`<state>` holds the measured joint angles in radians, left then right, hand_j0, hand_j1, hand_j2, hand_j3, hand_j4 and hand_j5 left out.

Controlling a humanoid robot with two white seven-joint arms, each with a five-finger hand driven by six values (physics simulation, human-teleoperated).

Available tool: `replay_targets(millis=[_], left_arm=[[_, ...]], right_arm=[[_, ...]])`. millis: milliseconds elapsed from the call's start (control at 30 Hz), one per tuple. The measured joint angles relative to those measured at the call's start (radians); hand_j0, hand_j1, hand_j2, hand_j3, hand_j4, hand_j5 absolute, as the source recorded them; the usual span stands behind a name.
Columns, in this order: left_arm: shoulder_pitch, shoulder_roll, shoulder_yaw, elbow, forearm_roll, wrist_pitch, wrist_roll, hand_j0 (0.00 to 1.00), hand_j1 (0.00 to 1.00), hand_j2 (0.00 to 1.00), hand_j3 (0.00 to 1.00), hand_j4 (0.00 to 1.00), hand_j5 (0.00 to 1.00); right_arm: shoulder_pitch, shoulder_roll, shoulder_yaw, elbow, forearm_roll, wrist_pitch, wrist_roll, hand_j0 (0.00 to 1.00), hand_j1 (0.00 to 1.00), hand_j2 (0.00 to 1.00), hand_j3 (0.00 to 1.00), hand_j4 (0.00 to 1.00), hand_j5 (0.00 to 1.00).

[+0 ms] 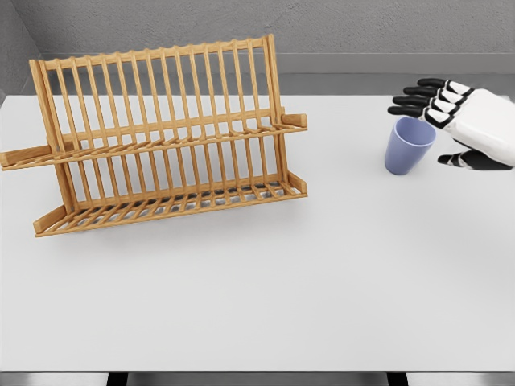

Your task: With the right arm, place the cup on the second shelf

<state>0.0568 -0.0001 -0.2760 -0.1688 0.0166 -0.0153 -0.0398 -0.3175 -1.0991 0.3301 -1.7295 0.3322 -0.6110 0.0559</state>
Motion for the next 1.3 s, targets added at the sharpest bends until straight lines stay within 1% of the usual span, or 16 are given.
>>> replay_targets(millis=[67,133,167,233,267,300,367,433,467,567,667,733,767,867,1200,1300], left_arm=[[0.000,0.000,0.000,0.000,0.000,0.000,0.000,1.00,1.00,1.00,1.00,1.00,1.00],[0.000,0.000,0.000,0.000,0.000,0.000,0.000,1.00,1.00,1.00,1.00,1.00,1.00],[0.000,0.000,0.000,0.000,0.000,0.000,0.000,1.00,1.00,1.00,1.00,1.00,1.00],[0.000,0.000,0.000,0.000,0.000,0.000,0.000,1.00,1.00,1.00,1.00,1.00,1.00],[0.000,0.000,0.000,0.000,0.000,0.000,0.000,1.00,1.00,1.00,1.00,1.00,1.00],[0.000,0.000,0.000,0.000,0.000,0.000,0.000,1.00,1.00,1.00,1.00,1.00,1.00],[0.000,0.000,0.000,0.000,0.000,0.000,0.000,1.00,1.00,1.00,1.00,1.00,1.00],[0.000,0.000,0.000,0.000,0.000,0.000,0.000,1.00,1.00,1.00,1.00,1.00,1.00],[0.000,0.000,0.000,0.000,0.000,0.000,0.000,1.00,1.00,1.00,1.00,1.00,1.00],[0.000,0.000,0.000,0.000,0.000,0.000,0.000,1.00,1.00,1.00,1.00,1.00,1.00],[0.000,0.000,0.000,0.000,0.000,0.000,0.000,1.00,1.00,1.00,1.00,1.00,1.00],[0.000,0.000,0.000,0.000,0.000,0.000,0.000,1.00,1.00,1.00,1.00,1.00,1.00],[0.000,0.000,0.000,0.000,0.000,0.000,0.000,1.00,1.00,1.00,1.00,1.00,1.00],[0.000,0.000,0.000,0.000,0.000,0.000,0.000,1.00,1.00,1.00,1.00,1.00,1.00],[0.000,0.000,0.000,0.000,0.000,0.000,0.000,1.00,1.00,1.00,1.00,1.00,1.00],[0.000,0.000,0.000,0.000,0.000,0.000,0.000,1.00,1.00,1.00,1.00,1.00,1.00]], right_arm=[[0.000,-0.003,0.000,0.000,-0.003,0.000,-0.002,1.00,1.00,1.00,1.00,1.00,1.00],[-0.005,-0.036,-0.003,0.007,-0.009,0.000,-0.006,1.00,1.00,1.00,1.00,1.00,1.00],[-0.003,-0.037,-0.009,0.021,-0.009,0.000,-0.001,1.00,1.00,1.00,1.00,1.00,1.00],[-0.024,-0.031,-0.027,0.073,-0.010,0.021,0.089,1.00,1.00,1.00,1.00,1.00,1.00],[-0.077,-0.028,-0.037,0.099,-0.013,0.031,0.158,1.00,1.00,1.00,1.00,1.00,1.00],[-0.156,-0.015,-0.044,0.131,-0.008,0.037,0.244,1.00,1.00,1.00,1.00,1.00,1.00],[-0.279,0.020,-0.040,0.211,-0.017,0.048,0.393,1.00,1.00,1.00,1.00,1.00,1.00],[-0.388,0.054,0.029,0.274,-0.018,0.052,0.472,1.00,1.00,1.00,1.00,1.00,1.00],[-0.425,0.074,0.079,0.306,-0.018,0.053,0.495,1.00,1.00,1.00,1.00,1.00,1.00],[-0.460,0.126,0.204,0.388,-0.016,0.052,0.533,1.00,1.00,1.00,1.00,1.00,1.00],[-0.552,0.173,0.280,0.465,-0.015,0.052,0.547,1.00,1.00,1.00,1.00,1.00,1.00],[-0.592,0.207,0.327,0.501,-0.014,0.053,0.551,1.00,1.00,1.00,1.00,1.00,1.00],[-0.604,0.225,0.351,0.525,-0.014,0.051,0.552,1.00,1.00,1.00,1.00,1.00,1.00],[-0.607,0.258,0.400,0.578,-0.011,0.047,0.554,1.00,1.00,1.00,1.00,1.00,1.00],[-0.618,0.306,0.478,0.641,-0.008,0.048,0.555,1.00,1.00,1.00,1.00,1.00,1.00],[-0.635,0.320,0.488,0.677,-0.007,0.050,0.555,1.00,1.00,1.00,1.00,1.00,1.00]])
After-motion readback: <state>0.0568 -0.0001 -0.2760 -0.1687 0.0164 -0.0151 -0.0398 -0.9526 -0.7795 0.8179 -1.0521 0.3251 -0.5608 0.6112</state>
